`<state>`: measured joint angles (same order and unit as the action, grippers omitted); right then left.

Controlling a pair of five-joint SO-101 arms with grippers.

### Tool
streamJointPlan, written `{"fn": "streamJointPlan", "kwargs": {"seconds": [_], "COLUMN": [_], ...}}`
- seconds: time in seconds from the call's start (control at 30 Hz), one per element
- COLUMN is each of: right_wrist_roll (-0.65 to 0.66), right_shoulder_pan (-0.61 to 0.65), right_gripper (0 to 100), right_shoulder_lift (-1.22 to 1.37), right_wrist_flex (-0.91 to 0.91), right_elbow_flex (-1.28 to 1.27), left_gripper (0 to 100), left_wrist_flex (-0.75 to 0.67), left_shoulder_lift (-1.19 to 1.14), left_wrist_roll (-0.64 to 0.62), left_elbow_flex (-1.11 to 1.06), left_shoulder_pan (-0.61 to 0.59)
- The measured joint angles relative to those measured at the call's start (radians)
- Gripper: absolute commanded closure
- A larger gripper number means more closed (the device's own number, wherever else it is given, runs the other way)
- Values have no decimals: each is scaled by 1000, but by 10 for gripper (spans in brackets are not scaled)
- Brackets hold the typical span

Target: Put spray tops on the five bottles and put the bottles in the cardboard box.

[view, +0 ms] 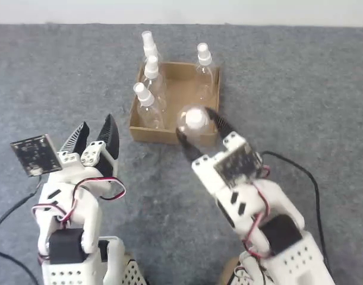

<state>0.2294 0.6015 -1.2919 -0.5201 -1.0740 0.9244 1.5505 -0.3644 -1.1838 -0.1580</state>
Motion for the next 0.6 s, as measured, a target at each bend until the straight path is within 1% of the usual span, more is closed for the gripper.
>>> {"fn": "streamJointPlan", "kwargs": {"seconds": [0.3, 0.6], "right_wrist_roll": [0, -2], "right_shoulder_pan": [-61, -91], "right_gripper": [991, 991], "right_shoulder_lift": [331, 555], "right_wrist_flex": [206, 374], "right_elbow_flex": [37, 37], "left_gripper": [819, 819], "left_wrist_flex": [0, 0], "left_shoulder_lift": [0, 0], "left_wrist_roll": [0, 0], "left_elbow_flex": [0, 0], "left_shoulder_pan": [0, 2]}}
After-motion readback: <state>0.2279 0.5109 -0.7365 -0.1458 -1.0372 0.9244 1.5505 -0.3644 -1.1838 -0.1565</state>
